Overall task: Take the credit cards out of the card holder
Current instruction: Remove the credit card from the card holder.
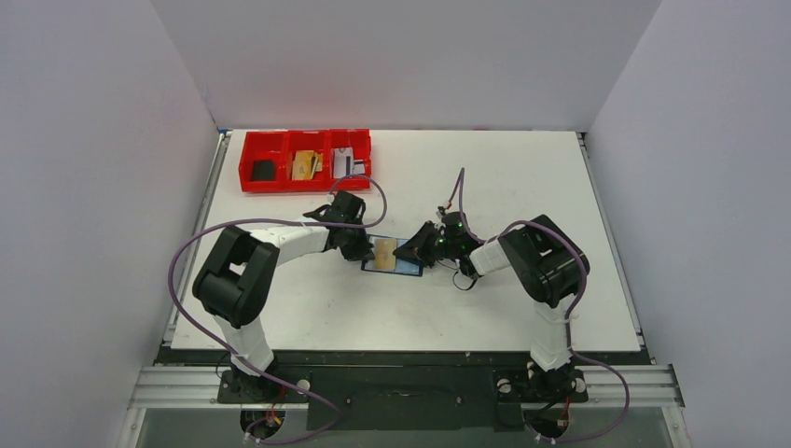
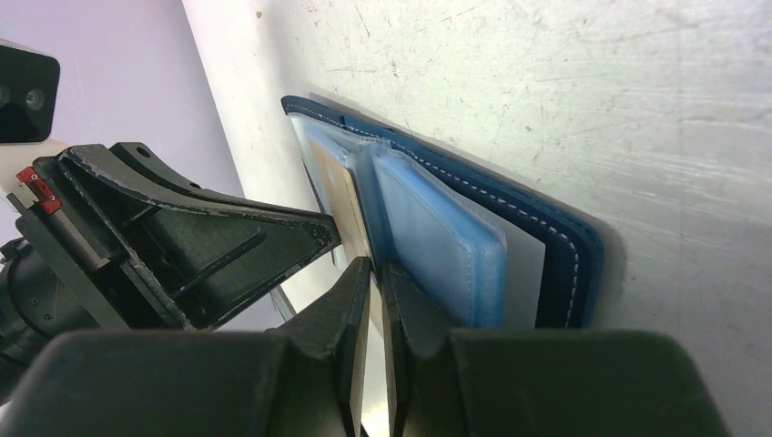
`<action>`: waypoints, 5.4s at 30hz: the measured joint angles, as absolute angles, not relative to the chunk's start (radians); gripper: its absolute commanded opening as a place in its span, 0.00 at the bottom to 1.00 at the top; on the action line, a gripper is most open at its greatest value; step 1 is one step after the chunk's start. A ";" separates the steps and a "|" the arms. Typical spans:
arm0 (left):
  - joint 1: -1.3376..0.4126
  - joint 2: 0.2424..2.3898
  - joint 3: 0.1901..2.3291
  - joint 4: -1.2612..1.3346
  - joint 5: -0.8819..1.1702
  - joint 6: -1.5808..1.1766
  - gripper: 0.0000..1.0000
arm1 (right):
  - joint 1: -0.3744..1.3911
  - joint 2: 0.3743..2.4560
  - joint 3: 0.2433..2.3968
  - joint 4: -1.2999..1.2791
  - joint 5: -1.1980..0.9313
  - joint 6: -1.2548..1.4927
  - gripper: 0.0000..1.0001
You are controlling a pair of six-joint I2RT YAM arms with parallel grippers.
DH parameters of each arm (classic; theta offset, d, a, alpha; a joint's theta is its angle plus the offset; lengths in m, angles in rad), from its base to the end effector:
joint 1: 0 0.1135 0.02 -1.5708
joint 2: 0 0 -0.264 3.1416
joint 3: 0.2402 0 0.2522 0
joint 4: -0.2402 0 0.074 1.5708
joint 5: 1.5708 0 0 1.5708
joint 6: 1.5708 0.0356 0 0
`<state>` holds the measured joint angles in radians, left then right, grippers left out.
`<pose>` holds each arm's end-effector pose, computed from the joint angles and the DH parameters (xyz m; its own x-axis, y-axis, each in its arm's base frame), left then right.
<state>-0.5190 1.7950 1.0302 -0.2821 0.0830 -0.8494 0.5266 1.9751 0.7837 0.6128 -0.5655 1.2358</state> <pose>0.3040 -0.1770 0.1498 -0.8948 -0.3507 -0.2765 -0.2143 0.8804 -0.4231 0.2994 0.1961 0.0940 -0.9225 0.3861 0.0015 0.1795 0.4254 0.8870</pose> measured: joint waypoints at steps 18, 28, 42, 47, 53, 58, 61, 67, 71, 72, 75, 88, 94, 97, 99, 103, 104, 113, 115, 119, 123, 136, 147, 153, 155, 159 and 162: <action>-0.519 1.794 1.019 -0.263 0.083 -0.857 0.00 | 0.516 1.975 0.777 0.620 -0.566 1.224 0.00; -0.519 1.788 1.007 -0.250 0.082 -0.863 0.00 | 0.504 1.970 0.769 0.618 -0.569 1.205 0.00; -0.524 1.787 1.002 -0.236 0.083 -0.879 0.00 | 0.485 1.943 0.757 0.584 -0.573 1.170 0.00; -0.526 1.787 1.001 -0.231 0.083 -0.880 0.00 | 0.485 1.925 0.757 0.549 -0.568 1.143 0.00; -0.529 1.789 1.001 -0.227 0.083 -0.880 0.00 | 0.483 1.916 0.757 0.527 -0.564 1.126 0.00; -0.529 1.789 1.001 -0.226 0.084 -0.880 0.00 | 0.481 1.905 0.757 0.511 -0.561 1.111 0.07; -0.530 1.790 1.001 -0.224 0.087 -0.880 0.00 | 0.474 1.903 0.755 0.508 -0.560 1.109 0.15; -0.530 1.790 1.001 -0.224 0.088 -0.880 0.00 | 0.464 1.904 0.745 0.554 -0.570 1.135 0.21; -0.530 1.791 1.001 -0.224 0.091 -0.880 0.00 | 0.464 1.914 0.735 0.594 -0.577 1.165 0.20; -0.530 1.792 1.001 -0.223 0.091 -0.880 0.00 | 0.464 1.917 0.735 0.599 -0.577 1.169 0.20; -0.530 1.792 1.001 -0.223 0.092 -0.879 0.00 | 0.464 1.928 0.735 0.619 -0.580 1.185 0.16; -0.529 1.793 1.002 -0.223 0.094 -0.879 0.00 | 0.467 1.966 0.735 0.680 -0.584 1.225 0.10; -0.529 1.794 1.002 -0.223 0.095 -0.879 0.00 | 0.472 1.975 0.735 0.698 -0.584 1.236 0.07; -0.529 1.794 1.002 -0.223 0.095 -0.879 0.00 | 0.472 1.975 0.735 0.701 -0.584 1.242 0.01; -0.529 1.794 1.002 -0.223 0.095 -0.879 0.00 | 0.472 1.977 0.735 0.704 -0.584 1.245 0.00; -0.529 1.794 1.002 -0.223 0.095 -0.879 0.00 | 0.472 1.978 0.735 0.707 -0.584 1.250 0.00; -0.529 1.794 1.002 -0.223 0.095 -0.879 0.00 | 0.472 1.978 0.735 0.707 -0.584 1.250 0.00; -0.529 1.795 1.003 -0.224 0.094 -0.880 0.00 | 0.464 1.973 0.723 0.706 -0.582 1.237 0.00; -0.529 1.795 1.003 -0.224 0.094 -0.879 0.00 | 0.461 1.971 0.718 0.706 -0.582 1.232 0.00; -0.529 1.795 1.003 -0.224 0.094 -0.879 0.00 | 0.454 1.968 0.711 0.706 -0.584 1.223 0.00; -0.529 1.795 1.003 -0.224 0.094 -0.879 0.00 | 0.447 1.956 0.703 0.701 -0.584 1.214 0.00; -0.529 1.795 1.003 -0.224 0.094 -0.880 0.00 | 0.435 1.930 0.693 0.665 -0.583 1.180 0.00; -0.529 1.795 1.003 -0.224 0.094 -0.879 0.00 | 0.424 1.905 0.686 0.627 -0.583 1.152 0.00; -0.529 1.795 1.003 -0.224 0.094 -0.880 0.00 | 0.418 1.901 0.682 0.624 -0.585 1.142 0.00; -0.529 1.795 1.003 -0.224 0.094 -0.880 0.00 | 0.418 1.899 0.682 0.622 -0.585 1.140 0.00; -0.529 1.795 1.003 -0.224 0.094 -0.880 0.00 | 0.411 1.887 0.673 0.614 -0.585 1.136 0.00; -0.529 1.795 1.003 -0.224 0.094 -0.879 0.00 | 0.406 1.887 0.671 0.613 -0.587 1.135 0.00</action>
